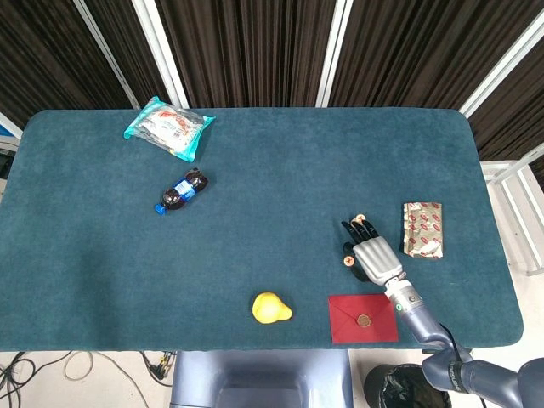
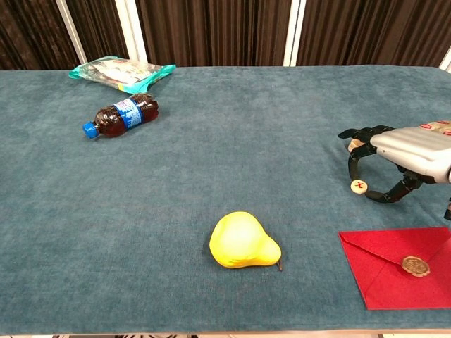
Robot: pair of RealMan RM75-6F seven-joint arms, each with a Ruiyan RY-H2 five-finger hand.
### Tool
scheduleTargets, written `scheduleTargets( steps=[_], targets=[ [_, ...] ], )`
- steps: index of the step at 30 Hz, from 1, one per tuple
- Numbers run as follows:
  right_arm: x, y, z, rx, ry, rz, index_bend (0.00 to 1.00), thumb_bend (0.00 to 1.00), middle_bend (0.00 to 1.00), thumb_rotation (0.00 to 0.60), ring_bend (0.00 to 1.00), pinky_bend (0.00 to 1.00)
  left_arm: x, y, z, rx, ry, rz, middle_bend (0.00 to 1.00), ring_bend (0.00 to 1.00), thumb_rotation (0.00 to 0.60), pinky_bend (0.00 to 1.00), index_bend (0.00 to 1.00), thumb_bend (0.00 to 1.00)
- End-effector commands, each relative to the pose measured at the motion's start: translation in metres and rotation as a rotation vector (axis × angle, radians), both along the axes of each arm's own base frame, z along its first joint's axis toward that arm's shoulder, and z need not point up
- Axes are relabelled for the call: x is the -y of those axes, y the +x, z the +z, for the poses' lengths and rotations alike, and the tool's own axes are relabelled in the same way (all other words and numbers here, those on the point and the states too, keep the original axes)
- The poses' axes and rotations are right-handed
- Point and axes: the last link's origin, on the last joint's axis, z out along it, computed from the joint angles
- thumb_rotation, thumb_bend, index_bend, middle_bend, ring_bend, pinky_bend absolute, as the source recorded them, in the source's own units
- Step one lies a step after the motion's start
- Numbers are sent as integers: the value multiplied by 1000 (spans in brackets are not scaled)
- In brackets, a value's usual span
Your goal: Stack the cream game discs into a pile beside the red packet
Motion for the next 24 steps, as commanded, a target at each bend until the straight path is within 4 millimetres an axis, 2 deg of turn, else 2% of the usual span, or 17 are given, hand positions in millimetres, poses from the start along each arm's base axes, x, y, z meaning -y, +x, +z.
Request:
scheduleTargets(
  steps=[1,12,24],
  targets=[
    [0,0,-1,-1,1,0,463,411,0,600,0,0,0,0,0,0,0,0,0,0,600,0,51,631],
    [2,0,-4,-14,8,-11,473,411,0,600,0,0,0,0,0,0,0,0,0,0,600,0,52,631],
    [4,1,-2,-11,7,-14,550,412,0,600,0,0,0,0,0,2,-1,0,0,0,600,0,51,631]
  ],
)
